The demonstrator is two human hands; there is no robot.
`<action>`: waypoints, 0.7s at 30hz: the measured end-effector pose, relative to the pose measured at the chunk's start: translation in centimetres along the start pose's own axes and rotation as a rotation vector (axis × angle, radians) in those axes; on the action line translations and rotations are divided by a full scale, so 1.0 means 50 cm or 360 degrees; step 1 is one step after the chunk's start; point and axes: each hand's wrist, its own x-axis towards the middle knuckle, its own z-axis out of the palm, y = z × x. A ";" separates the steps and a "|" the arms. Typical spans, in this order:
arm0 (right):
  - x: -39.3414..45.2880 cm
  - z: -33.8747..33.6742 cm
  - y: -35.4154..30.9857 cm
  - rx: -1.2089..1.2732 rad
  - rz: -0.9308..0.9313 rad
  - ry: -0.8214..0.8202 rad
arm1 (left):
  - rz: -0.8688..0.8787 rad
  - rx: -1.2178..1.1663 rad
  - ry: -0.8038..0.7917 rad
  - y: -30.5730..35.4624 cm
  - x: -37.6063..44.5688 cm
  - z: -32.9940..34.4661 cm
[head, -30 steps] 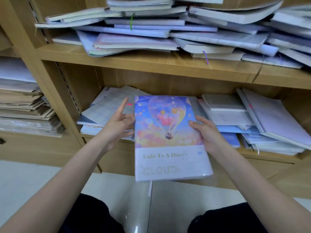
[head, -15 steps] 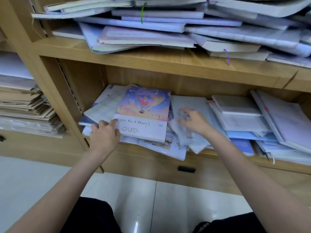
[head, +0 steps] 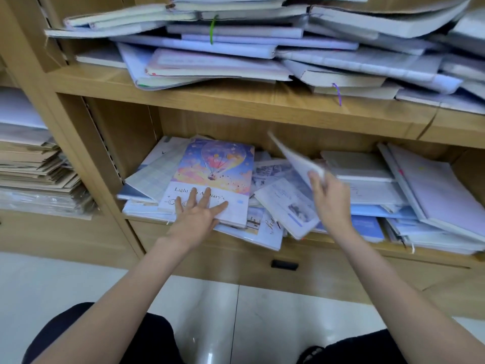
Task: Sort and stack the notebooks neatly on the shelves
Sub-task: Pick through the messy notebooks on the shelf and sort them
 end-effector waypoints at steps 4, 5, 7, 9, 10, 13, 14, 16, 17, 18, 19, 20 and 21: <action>0.001 -0.070 -0.046 0.0743 0.0229 0.0078 | -0.0036 -0.0289 0.0066 0.006 -0.001 -0.007; -0.016 -0.075 -0.049 0.0985 0.0351 0.0048 | -0.0025 -0.0493 0.0174 0.015 -0.010 -0.013; -0.047 -0.086 -0.053 0.1529 0.0630 0.0073 | 0.0021 -0.1032 0.0349 0.050 -0.047 -0.031; -0.074 -0.098 -0.059 0.1983 0.0851 0.0046 | 0.0051 -0.1596 0.0252 0.099 -0.092 -0.053; -0.089 -0.099 -0.063 0.2117 0.0937 0.0024 | 0.0019 -0.1920 0.0103 0.123 -0.111 -0.060; -0.123 -0.103 -0.055 0.2387 0.1142 -0.0024 | -0.0130 -0.2786 -0.0324 0.173 -0.137 -0.053; -0.132 -0.108 -0.047 0.2411 0.1192 -0.0038 | -0.0148 -0.2950 -0.0347 0.179 -0.138 -0.044; -0.146 -0.127 -0.020 0.2361 0.1237 -0.0058 | -0.0137 -0.3023 -0.0279 0.178 -0.135 -0.030; -0.153 -0.140 -0.007 0.2307 0.1232 -0.0084 | -0.0121 -0.3000 -0.0247 0.175 -0.131 -0.027; -0.159 -0.153 0.002 0.2250 0.1215 -0.0119 | -0.0108 -0.2980 -0.0242 0.172 -0.128 -0.032; -0.165 -0.164 0.007 0.2193 0.1191 -0.0149 | -0.0086 -0.2970 -0.0256 0.168 -0.121 -0.037; -0.171 -0.170 0.008 0.2168 0.1171 -0.0165 | -0.0071 -0.2971 -0.0267 0.163 -0.113 -0.045; -0.175 -0.171 0.008 0.2159 0.1161 -0.0168 | -0.0037 -0.2957 -0.0251 0.159 -0.108 -0.056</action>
